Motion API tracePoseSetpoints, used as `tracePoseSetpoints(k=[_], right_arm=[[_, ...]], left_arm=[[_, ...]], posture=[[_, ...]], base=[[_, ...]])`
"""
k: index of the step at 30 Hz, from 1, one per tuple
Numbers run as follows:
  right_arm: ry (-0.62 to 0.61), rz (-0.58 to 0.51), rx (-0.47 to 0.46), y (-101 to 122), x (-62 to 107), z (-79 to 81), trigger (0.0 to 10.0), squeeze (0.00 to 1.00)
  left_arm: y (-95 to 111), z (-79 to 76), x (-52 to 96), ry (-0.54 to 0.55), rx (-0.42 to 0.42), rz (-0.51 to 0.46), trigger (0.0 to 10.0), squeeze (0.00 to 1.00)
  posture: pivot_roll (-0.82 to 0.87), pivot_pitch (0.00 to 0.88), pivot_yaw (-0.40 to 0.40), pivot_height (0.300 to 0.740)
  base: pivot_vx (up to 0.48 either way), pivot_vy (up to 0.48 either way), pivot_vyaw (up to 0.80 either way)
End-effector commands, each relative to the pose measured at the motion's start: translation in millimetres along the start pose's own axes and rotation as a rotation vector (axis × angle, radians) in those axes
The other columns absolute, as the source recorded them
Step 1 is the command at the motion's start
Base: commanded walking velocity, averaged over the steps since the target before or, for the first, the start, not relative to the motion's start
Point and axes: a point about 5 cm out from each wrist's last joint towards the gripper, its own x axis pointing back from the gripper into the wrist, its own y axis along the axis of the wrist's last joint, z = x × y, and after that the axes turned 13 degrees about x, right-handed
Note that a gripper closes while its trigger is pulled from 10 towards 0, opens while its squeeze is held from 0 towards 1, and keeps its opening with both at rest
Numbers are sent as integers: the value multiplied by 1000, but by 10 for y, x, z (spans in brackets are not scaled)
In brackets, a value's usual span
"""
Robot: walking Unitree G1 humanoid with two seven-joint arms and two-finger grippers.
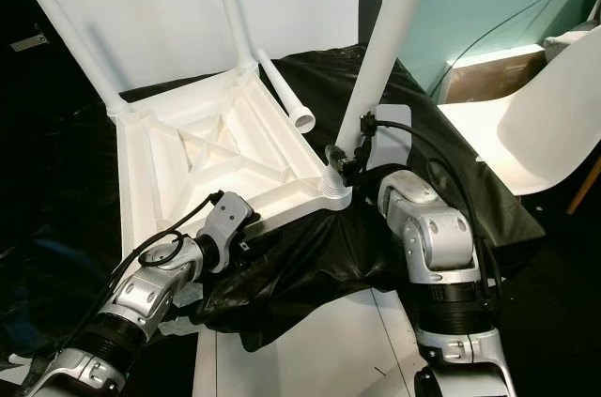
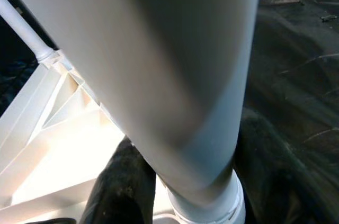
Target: Building children table
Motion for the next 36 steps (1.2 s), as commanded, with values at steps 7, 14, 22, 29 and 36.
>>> tracePoseSetpoints(k=[7, 14, 22, 29, 36], right_arm=[[173, 264, -73, -330, -16, 119, 10000, 0], [188, 309, -92, -246, -27, 30, 10000, 0], [259, 338, 16, -154, -33, -22, 10000, 0], [326, 312, 187, -110, -15, 11, 10000, 0], [389, 247, 269, -230, 83, 203, 10000, 0]], left_arm=[[-86, -167, -5, -216, 15, 67, 10000, 0], [-87, -179, -2, -215, 18, 67, 10000, 0], [-100, -182, 0, -212, 18, 68, 10000, 0], [-98, -192, -1, -206, 23, 62, 10000, 0], [-128, -188, 32, -177, 30, 55, 10000, 0]], posture=[[-144, 0, 106, 740], [-141, 0, 107, 740], [-140, 0, 104, 740], [-127, 0, 90, 740], [-114, 0, 81, 740]], base=[[0, 0, 0], [0, 0, 0], [0, 0, 0], [0, 0, 0], [0, 0, 0]])
